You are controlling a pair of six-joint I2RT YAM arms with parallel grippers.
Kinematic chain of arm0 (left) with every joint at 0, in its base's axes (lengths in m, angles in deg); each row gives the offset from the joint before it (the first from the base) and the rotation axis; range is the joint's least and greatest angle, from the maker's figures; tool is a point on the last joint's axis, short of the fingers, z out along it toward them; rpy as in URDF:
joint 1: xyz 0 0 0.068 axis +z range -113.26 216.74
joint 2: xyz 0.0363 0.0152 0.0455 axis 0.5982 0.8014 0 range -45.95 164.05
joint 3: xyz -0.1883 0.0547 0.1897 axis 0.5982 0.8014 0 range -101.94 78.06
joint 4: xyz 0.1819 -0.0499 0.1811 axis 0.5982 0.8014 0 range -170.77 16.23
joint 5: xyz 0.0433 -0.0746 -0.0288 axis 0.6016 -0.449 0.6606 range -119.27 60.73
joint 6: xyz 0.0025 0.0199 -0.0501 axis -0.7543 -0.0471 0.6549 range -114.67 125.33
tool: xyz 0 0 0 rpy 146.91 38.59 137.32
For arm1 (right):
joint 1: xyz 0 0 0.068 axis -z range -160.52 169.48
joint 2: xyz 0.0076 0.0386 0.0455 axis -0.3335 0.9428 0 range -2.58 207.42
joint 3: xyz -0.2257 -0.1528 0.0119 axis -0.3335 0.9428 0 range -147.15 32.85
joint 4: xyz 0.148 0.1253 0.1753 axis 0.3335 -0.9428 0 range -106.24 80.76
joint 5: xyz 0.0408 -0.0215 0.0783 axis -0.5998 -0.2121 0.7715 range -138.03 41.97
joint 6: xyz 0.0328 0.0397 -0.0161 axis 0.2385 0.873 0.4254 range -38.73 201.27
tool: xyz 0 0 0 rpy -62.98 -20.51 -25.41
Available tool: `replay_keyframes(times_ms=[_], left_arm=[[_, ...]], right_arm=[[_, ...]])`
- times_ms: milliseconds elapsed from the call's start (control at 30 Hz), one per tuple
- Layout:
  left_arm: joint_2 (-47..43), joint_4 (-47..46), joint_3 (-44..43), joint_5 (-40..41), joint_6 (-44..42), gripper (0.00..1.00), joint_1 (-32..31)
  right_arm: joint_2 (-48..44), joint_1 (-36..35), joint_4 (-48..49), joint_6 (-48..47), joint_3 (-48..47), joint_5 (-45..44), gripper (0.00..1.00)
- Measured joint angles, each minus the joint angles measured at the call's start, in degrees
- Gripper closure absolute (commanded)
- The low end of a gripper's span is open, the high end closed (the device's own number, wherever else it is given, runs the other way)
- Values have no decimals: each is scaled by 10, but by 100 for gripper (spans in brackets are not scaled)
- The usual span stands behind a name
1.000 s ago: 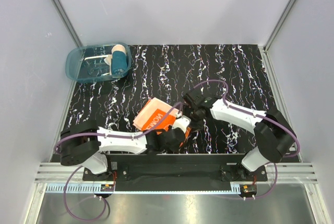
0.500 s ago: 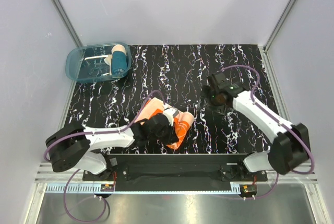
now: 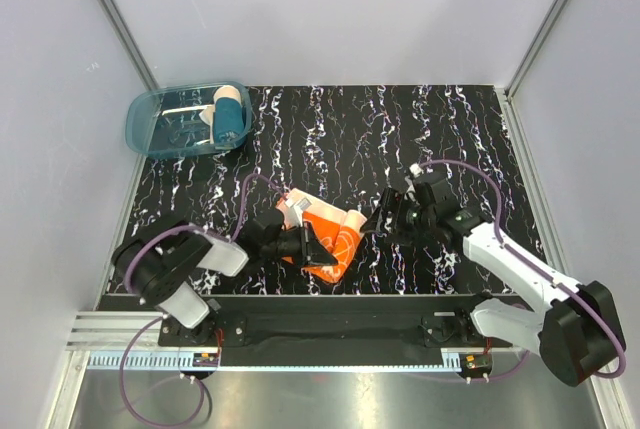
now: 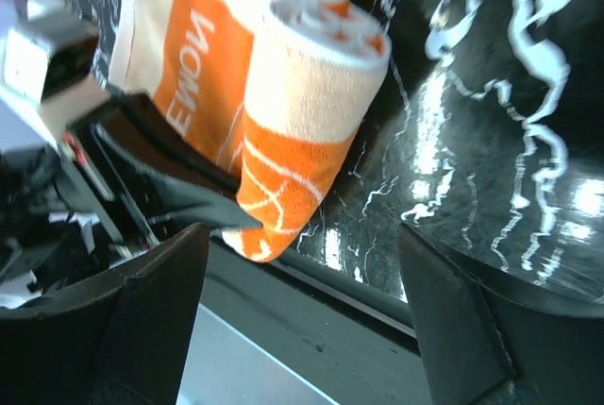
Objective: Roll the towels
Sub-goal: Roll the towel
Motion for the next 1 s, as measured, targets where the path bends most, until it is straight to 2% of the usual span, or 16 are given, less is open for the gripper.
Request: replay_keyframes(times_ms=[133,267,500,867,967,1000], left_arm=[[52,-96,11,-40,64,100,18],[73,-132,12,-58,101,100,26],[74,-119,12,-81,122,100,58],[79,-62,-4,-108,103,100,84],[85,-59,-7,-111,99,98,85],[87,-57,-9,-112,98,97,85]], right_arm=[[5,-12,92,31,67,41,12],[40,-35,184,53,97,54,13],[119,-75,294,80,125,52,16],[155,-79,379,97,146,45,22],[171,-80,399,102,148,44,26],[177,-82,406,104,148,43,32]])
